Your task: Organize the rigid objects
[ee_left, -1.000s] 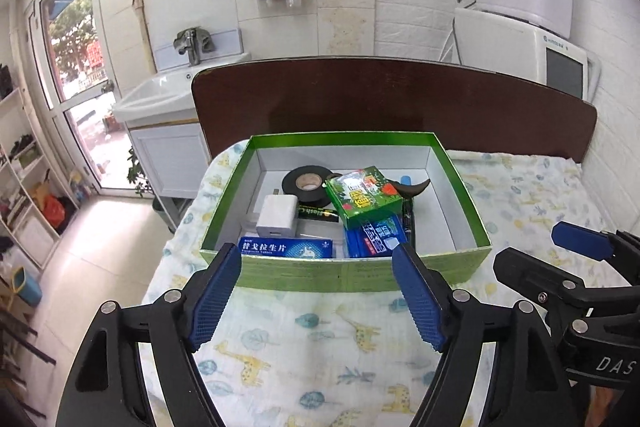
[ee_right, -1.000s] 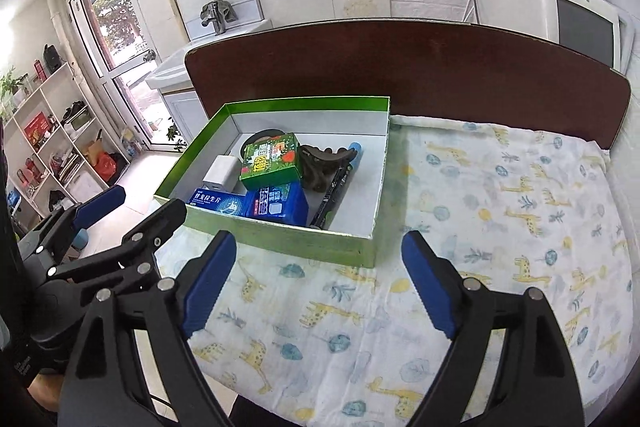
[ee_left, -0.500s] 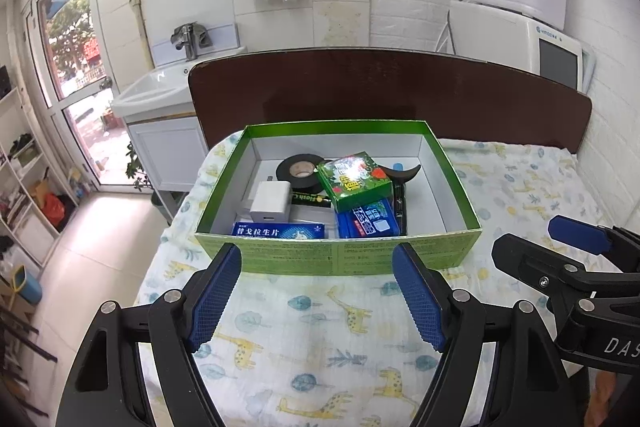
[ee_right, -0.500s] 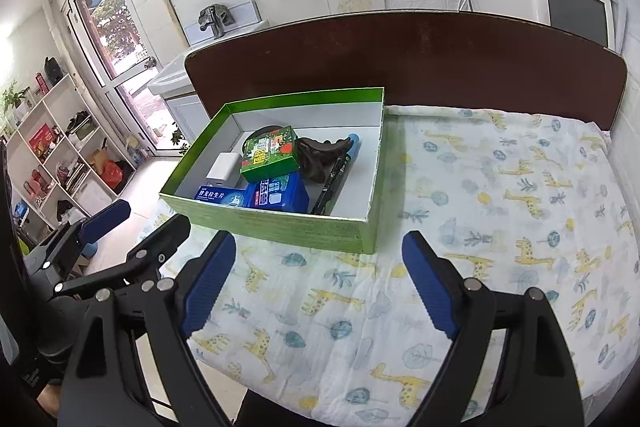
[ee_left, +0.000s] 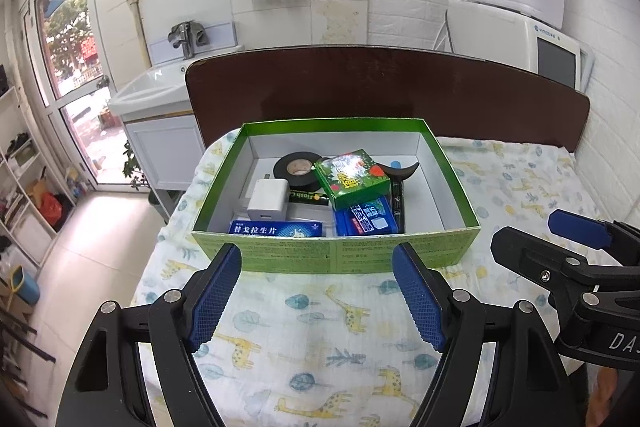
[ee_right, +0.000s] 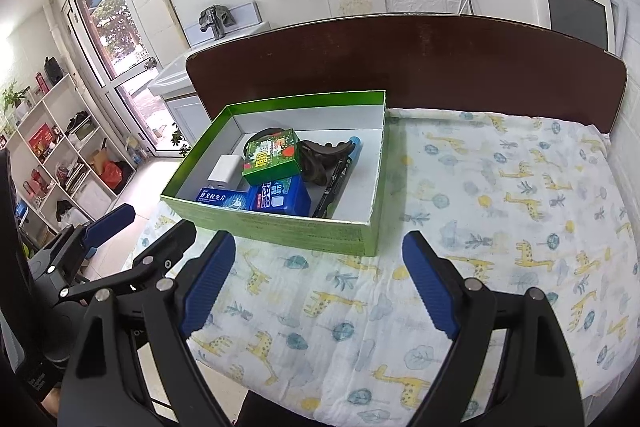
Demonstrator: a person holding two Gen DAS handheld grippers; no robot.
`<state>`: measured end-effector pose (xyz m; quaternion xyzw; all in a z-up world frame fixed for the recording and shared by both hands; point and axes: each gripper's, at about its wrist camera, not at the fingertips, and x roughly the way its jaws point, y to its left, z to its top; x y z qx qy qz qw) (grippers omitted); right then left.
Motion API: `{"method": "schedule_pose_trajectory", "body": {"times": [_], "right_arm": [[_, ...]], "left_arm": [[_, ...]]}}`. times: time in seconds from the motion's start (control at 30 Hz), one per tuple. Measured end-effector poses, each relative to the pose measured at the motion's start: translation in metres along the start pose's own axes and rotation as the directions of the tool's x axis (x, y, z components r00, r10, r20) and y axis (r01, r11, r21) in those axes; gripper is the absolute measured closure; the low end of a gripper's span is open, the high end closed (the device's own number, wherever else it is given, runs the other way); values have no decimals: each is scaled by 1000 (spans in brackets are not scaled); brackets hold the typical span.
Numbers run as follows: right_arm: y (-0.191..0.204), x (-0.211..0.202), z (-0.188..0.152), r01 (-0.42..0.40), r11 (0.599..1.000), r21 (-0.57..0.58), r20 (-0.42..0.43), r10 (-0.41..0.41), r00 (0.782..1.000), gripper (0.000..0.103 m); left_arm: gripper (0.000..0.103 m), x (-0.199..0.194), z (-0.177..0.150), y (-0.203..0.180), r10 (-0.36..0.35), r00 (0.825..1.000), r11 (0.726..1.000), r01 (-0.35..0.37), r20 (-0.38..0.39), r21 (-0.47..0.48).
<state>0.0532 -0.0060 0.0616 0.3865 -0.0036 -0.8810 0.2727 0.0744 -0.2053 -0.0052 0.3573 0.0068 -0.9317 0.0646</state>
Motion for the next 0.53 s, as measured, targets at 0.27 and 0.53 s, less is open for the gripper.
{"method": "schedule_pose_trajectory", "body": {"times": [0.27,0.53], "right_arm": [[4,-1,1,7,1000,-7,8,-7,1000,17],[6,-3,2,17,1000,-7,10,-17,1000,17]], "left_arm": [[25,0,1,3,-1,1000,1000,1,6,-6],[25,-1,2,2,1,1000,1000,-1,7,-10]]}}
